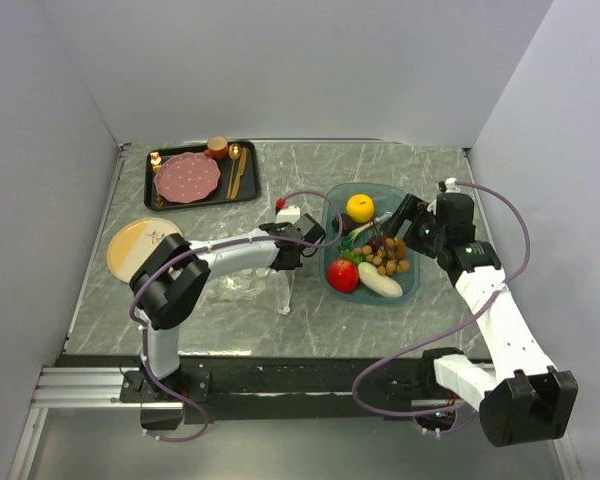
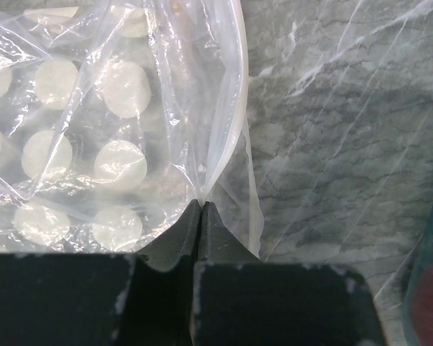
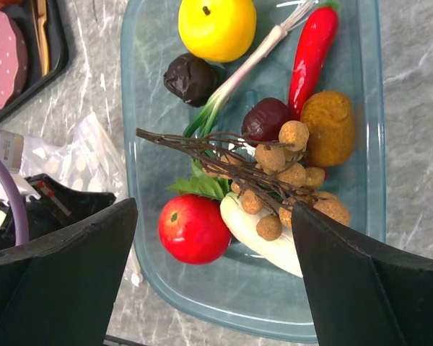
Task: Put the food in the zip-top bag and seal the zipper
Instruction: Pick up the zipper food storage bag at the center of the board.
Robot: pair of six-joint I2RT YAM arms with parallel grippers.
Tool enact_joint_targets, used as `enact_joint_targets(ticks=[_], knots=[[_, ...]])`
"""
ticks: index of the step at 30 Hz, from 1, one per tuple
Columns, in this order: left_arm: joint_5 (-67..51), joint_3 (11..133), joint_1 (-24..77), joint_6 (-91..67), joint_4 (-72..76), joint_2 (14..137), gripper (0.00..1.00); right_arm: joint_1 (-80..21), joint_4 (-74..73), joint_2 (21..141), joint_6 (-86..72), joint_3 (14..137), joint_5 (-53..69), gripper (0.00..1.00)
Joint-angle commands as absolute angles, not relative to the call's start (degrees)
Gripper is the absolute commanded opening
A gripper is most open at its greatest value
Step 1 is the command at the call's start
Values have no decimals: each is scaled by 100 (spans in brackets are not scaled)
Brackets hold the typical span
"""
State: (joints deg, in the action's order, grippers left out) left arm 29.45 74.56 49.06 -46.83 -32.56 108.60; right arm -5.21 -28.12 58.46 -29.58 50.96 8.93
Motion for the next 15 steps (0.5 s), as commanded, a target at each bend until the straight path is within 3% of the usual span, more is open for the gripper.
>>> enact_joint_targets(ticks=[1, 9, 15], knots=[[3208, 7796, 4948, -4790, -3533, 10608, 1, -483, -2523, 5880, -3015, 5019, 1072, 94], [3217, 7822, 4948, -4781, -3586, 10248, 1, -483, -2566, 6064, -2988, 5124, 1212, 92], [3287, 7858, 4948, -4816, -3657, 10003, 1, -492, -1584, 5696, -3145, 4589, 2968, 82]])
